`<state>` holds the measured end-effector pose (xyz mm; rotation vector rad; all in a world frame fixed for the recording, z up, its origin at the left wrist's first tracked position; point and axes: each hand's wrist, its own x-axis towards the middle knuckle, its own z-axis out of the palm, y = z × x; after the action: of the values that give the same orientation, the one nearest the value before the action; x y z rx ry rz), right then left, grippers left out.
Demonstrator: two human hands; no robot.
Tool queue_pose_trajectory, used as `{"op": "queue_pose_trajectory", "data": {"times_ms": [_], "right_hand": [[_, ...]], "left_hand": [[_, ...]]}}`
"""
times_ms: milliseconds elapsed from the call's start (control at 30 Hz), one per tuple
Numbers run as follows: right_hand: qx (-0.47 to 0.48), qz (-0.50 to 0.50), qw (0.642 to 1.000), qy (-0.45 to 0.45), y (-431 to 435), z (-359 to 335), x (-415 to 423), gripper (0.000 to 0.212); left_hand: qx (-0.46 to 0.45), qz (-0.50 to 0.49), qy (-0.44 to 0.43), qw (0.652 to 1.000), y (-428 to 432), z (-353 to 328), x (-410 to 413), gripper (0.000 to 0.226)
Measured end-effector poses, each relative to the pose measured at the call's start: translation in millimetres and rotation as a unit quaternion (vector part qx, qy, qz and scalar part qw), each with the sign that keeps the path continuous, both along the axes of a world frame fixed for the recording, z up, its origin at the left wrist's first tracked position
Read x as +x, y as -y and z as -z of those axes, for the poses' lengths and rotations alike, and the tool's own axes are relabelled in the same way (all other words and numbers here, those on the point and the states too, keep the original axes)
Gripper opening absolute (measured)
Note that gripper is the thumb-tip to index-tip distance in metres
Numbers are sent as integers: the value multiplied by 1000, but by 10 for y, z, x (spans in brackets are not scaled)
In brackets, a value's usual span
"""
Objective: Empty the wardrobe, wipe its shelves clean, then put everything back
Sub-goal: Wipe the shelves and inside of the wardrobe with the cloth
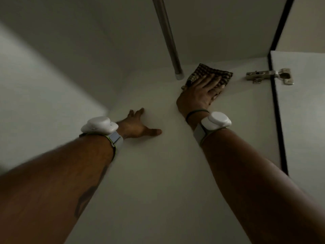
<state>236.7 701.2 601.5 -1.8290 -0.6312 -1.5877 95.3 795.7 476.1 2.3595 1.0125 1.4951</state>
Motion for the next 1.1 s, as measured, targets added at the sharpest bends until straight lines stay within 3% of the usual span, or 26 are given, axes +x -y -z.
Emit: {"op": "queue_pose_trajectory", "data": {"times_ms": [133,233,333,400,467,567,667,800,1000,1100], "right_hand": [[-127,12,991,48,-741,340,-651,67],[-170,-38,977,124,-1234,280,-920,70],[-281,-70,936,199,-1655,-6,-1014,79],[-336,-88,911,225,-1761,-23,-1086,77],[-323,-125,907,242,-1756,5,-1110,66],[-331,-117,900,259,-1553,28,-987,67],[-294,-109,921,230,-992,162,-704,66],[-170,-85,961,202,-25,416,-24,69],[-26,-29,994,102,1099,727,786,83],[26,-19,998,60,1192,756,877,84]], "left_hand": [[43,-16,14,999,-188,39,46,144],[93,-41,-16,995,-209,144,31,98],[126,-27,18,992,-305,284,-41,95],[141,-39,-10,989,-361,315,-81,84],[144,-50,-23,988,-368,308,-87,75],[119,-1,38,992,-257,319,-92,97],[31,10,64,997,-218,315,-132,113],[11,-35,47,998,-233,321,-91,124],[24,-53,58,997,-2,274,66,90],[9,-23,67,997,106,347,90,100]]}}
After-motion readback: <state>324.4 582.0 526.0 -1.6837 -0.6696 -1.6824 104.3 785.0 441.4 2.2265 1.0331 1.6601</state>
